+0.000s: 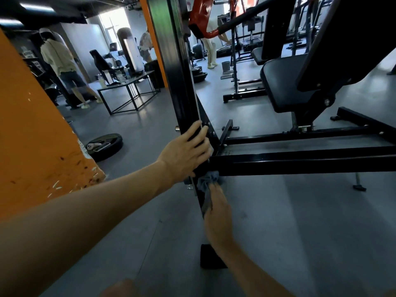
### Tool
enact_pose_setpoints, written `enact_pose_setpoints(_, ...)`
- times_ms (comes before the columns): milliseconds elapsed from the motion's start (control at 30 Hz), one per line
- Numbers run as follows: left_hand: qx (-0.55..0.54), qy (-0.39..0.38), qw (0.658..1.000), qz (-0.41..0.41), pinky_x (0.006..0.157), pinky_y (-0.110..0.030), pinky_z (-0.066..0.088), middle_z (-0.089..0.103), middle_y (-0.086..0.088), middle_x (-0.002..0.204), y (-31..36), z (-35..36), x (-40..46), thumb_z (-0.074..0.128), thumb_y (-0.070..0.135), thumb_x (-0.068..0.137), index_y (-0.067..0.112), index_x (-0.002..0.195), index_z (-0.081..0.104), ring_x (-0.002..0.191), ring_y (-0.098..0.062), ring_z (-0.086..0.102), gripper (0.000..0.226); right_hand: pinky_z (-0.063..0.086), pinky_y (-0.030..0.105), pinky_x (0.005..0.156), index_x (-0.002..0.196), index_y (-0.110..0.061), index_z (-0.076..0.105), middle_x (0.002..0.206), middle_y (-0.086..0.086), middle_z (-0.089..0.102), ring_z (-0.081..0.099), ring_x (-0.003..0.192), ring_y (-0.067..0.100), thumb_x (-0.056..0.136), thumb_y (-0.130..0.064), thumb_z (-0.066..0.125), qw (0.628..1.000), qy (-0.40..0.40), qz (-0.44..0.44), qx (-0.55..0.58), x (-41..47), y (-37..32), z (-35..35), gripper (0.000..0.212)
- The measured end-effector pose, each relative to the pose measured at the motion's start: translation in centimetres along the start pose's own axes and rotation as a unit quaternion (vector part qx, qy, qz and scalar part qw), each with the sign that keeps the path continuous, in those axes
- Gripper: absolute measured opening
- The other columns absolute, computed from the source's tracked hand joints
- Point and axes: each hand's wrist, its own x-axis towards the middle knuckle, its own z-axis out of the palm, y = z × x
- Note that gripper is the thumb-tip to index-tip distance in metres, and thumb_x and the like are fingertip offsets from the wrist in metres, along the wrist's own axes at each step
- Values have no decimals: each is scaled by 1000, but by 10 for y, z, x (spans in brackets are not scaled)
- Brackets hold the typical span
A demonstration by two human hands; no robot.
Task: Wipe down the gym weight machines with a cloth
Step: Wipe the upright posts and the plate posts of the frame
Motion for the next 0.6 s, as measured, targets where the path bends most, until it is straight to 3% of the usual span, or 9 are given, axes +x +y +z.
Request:
enact_pose_setpoints(100,12,-1,999,30,120,-63,-13,-2,-20,167,24,9,-11,31,40,106,6,159,-10,152,-49,-8,75,30,42,122,154,-5,35,158,11,39,34,148,24,102,4,39,993,6,97,62,-2,-20,17,52)
enact_pose_setpoints(167,17,2,998,53,119,-59,-17,-12,-21,167,34,12,-18,25,36,107,1,157,-17,152,-45,-13,74,30,32,121,155,-4,33,155,9,41,40,143,22,101,7,41,989,-16,137,47,-8,-11,22,55)
enact_pose_setpoints(233,21,23,997,65,120,-55,-15,-12,-24,166,41,19,-21,19,31,106,-5,155,-16,153,-43,-11,70,35,20,108,148,-3,43,137,6,52,51,126,19,102,4,44,978,-36,200,49,-18,14,25,46)
enact_pose_setpoints(300,27,51,995,76,123,-52,-12,-6,-28,166,48,30,-24,16,26,106,-7,157,-9,154,-41,-5,65,45,27,91,132,-2,55,111,5,58,56,100,18,100,4,44,957,-52,279,57,-27,50,29,34)
enact_pose_setpoints(367,37,68,993,92,126,-49,-7,-2,-30,165,55,38,-28,16,18,105,-8,157,-1,155,-40,-2,61,49,36,83,138,-4,52,105,10,60,56,91,22,99,6,39,933,-102,338,72,-34,81,32,42)
enact_pose_setpoints(467,73,75,984,144,124,-48,-3,0,-29,166,69,42,-30,15,8,101,-11,156,2,155,-38,-2,59,47,35,106,154,-26,35,143,2,55,57,123,18,99,4,41,927,-139,317,146,-30,85,30,63)
enact_pose_setpoints(533,60,82,979,176,124,-49,-1,8,-29,165,83,48,-24,23,8,103,-11,156,6,155,-38,7,59,30,24,118,156,-41,23,157,-16,35,37,141,0,97,8,43,940,-138,239,202,-21,68,28,79)
enact_pose_setpoints(600,43,92,978,181,125,-50,4,23,-27,162,100,55,-18,41,14,102,-10,155,15,153,-37,21,64,17,18,120,158,-42,14,162,-23,19,19,146,-8,94,13,43,947,-141,192,213,-15,63,28,89)
